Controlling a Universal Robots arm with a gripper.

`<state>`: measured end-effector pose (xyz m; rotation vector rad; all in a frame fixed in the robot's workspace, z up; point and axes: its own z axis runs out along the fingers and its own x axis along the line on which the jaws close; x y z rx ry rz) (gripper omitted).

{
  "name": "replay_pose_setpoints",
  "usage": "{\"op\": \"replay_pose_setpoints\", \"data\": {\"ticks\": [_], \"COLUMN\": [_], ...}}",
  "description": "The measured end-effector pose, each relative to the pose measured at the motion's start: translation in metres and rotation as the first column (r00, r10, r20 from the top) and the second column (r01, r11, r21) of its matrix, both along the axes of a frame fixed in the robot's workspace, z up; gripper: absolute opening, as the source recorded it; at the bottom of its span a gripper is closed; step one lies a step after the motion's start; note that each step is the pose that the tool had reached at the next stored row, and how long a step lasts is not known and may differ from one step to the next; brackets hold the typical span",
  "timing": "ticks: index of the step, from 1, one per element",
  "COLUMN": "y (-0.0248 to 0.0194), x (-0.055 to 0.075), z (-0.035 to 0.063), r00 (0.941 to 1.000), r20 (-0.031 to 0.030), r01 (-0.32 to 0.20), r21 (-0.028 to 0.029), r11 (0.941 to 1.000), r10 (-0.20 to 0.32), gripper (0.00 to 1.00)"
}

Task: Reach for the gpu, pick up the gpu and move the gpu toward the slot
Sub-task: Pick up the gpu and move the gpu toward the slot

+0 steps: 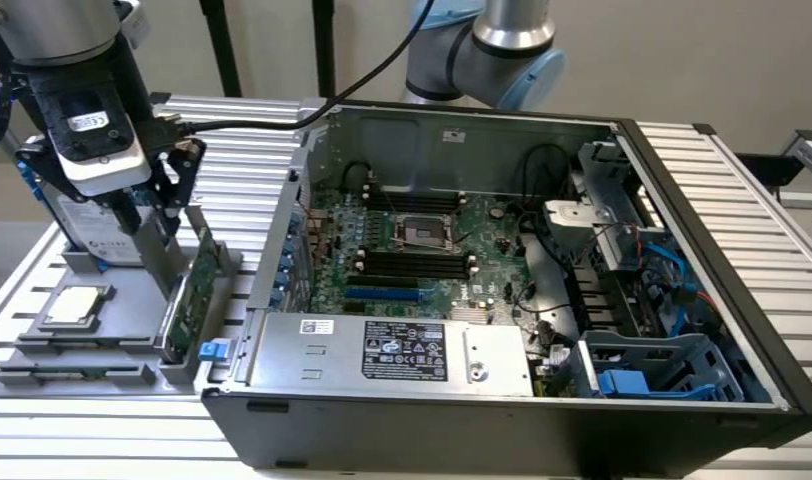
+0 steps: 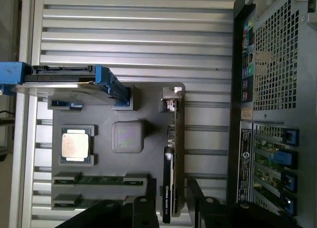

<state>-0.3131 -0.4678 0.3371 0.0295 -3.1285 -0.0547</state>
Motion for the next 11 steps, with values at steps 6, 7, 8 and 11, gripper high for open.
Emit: {"op": "replay_pose_setpoints", "data": {"ticks": [6,7,8,11], "y": [-0.0001,-0.0002,-0.0003,-0.0003], "x": [-0.001,-0.002,-0.002,-0.002], "z": [-0.0082,-0.0099,-0.0117,-0.0173], "r00": [1.0,1.0,1.0,1.0], "r20": [0.0011,0.0009,0.0009,0.001], "r01": [0.0,0.0,0.0,0.0], "r21": [-0.0002,-0.0004,-0.0003,-0.0003], "r11": [1.0,1.0,1.0,1.0], "r10": [0.0,0.0,0.0,0.0], "gripper": [0.48,0.48,0.48,0.48]}}
